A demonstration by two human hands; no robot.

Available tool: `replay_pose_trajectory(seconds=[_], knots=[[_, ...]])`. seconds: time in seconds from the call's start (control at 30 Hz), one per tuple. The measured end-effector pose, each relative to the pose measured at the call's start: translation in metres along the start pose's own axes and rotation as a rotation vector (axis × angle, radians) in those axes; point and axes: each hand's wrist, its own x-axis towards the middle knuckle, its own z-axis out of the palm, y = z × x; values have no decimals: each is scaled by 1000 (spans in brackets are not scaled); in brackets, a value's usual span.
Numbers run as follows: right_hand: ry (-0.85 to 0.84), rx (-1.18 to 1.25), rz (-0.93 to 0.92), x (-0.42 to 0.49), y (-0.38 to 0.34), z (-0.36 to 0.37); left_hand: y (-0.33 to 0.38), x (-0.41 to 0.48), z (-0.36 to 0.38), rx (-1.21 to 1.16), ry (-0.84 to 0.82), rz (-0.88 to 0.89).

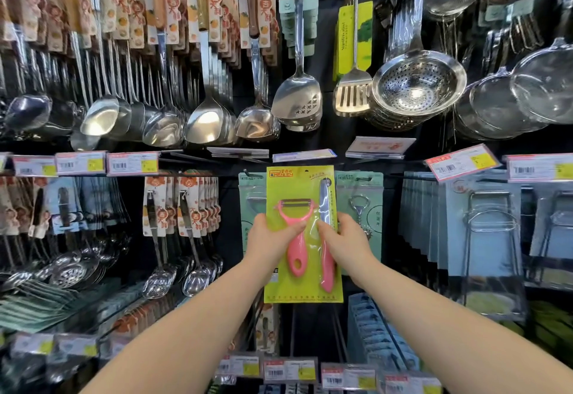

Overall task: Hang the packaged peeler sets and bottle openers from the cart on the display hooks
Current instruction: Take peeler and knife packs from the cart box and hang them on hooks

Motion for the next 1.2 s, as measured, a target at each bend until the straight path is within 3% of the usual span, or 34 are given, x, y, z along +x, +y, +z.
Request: replay_pose_trajectory(seconds=[0.47,0.87,1.07,1.2], knots=[[-34,10,12,13,8,12,-5,7,0,0,13,-10],[-84,-179,113,38,14,14,-5,34,10,157,-20,-73],[-72,-335,76,29,10,1,-6,36,2,407,-65,-23],[-56,-706,10,6,8,-25,-11,27,-15,875,13,302]])
